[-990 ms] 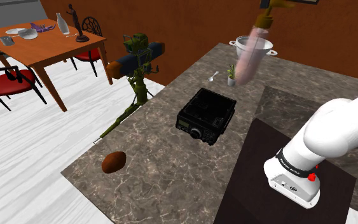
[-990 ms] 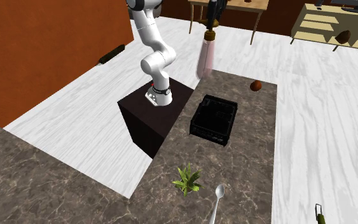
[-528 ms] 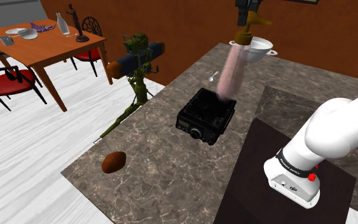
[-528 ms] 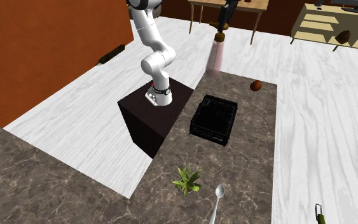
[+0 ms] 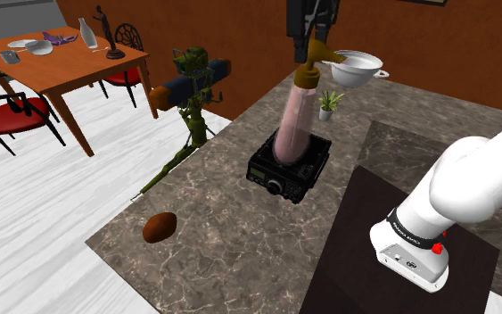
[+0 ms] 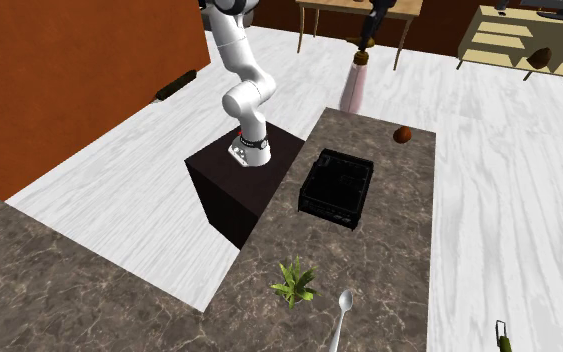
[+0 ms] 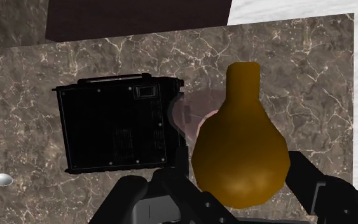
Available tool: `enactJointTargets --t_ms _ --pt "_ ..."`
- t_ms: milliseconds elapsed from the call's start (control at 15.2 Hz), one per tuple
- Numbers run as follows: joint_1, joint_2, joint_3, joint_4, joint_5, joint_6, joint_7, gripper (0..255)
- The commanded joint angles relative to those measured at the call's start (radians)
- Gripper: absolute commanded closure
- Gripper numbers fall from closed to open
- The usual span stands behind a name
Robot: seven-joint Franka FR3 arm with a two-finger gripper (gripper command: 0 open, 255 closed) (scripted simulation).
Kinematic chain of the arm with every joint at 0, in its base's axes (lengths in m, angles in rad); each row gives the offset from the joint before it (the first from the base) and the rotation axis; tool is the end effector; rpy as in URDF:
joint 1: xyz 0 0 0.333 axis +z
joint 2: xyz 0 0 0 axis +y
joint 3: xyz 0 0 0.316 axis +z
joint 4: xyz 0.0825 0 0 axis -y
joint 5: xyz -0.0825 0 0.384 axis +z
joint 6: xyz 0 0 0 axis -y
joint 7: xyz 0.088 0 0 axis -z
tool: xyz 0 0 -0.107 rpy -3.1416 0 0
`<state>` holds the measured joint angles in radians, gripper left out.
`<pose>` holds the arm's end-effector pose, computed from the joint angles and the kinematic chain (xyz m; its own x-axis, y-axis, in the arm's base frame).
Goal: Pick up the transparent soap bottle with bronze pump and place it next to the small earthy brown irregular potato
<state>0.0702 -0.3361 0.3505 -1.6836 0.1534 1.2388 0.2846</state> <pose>0.3554 0.2182 0.6972 0.9797 0.1493 -0.1337 0.1508 -0.9886 0.0008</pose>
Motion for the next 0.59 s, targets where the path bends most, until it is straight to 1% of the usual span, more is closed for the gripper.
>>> enactJointTargets --t_ms 0,264,528 --pt "0.012 0.03 0.039 0.009 0.008 0.026 0.052 255" --pt "0.038 0.109 0.117 0.044 0.007 0.077 0.156 255" --pt "0.07 0.21 0.195 0.1 -0.018 0.123 0.266 255"
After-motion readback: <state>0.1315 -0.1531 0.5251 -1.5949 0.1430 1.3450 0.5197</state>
